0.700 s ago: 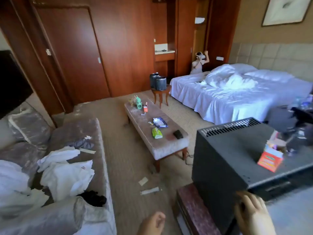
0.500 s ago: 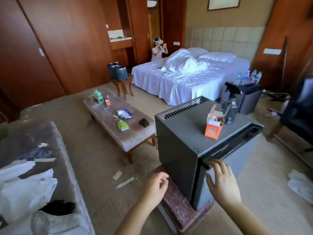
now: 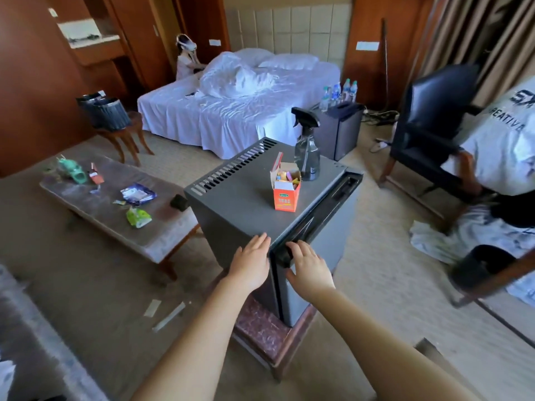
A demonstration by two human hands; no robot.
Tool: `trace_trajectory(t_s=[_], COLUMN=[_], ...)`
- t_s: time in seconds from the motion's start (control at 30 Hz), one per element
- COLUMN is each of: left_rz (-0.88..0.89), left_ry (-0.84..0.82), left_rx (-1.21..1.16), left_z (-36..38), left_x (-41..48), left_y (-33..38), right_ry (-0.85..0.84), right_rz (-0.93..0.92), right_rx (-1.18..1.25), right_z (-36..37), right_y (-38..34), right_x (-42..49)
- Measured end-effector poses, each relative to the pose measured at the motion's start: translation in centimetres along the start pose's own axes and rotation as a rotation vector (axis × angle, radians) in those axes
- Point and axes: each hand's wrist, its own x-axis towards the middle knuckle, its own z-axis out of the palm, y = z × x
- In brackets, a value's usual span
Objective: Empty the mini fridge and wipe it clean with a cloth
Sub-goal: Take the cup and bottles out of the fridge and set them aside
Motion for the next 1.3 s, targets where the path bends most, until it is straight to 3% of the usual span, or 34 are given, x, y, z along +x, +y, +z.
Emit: trace_trajectory(t_s=[0.27,0.53,0.67,0.87,1.1,1.3], left_rz=[-0.016,-0.082,-0.146,-0.21,-0.169,-0.079], left_ry=[0.043,0.133,0.167,0.198,0.25,0.415], left_rx=[-0.013,-0.022,0.059,0.164,0.161,0.062], left_z=[-0.6,0.4,1.2,2.2,3.3,5.0], left_x=[0.6,0.4,0.2,0.1,0.0,0.4], left_y=[-0.3,0.9,2.3,3.9,3.2,1.9], right_ry=[0.065,0.339,0.421,0.249,0.156,0.145], right_rz=[0.036,0.208,0.313,0.362,0.369,0.435], right_rx=[0.017,0.145,0.004,-0.189,-0.171,-0.137], right_z=[-0.1,-2.0,-3.8,-4.6,-3.6,-4.1], right_y=[0.0,7.5,10.5,13.6,14.3,16.3], right_x=[-0.3,-7.3,-8.6,-8.4,-6.1,-3.5])
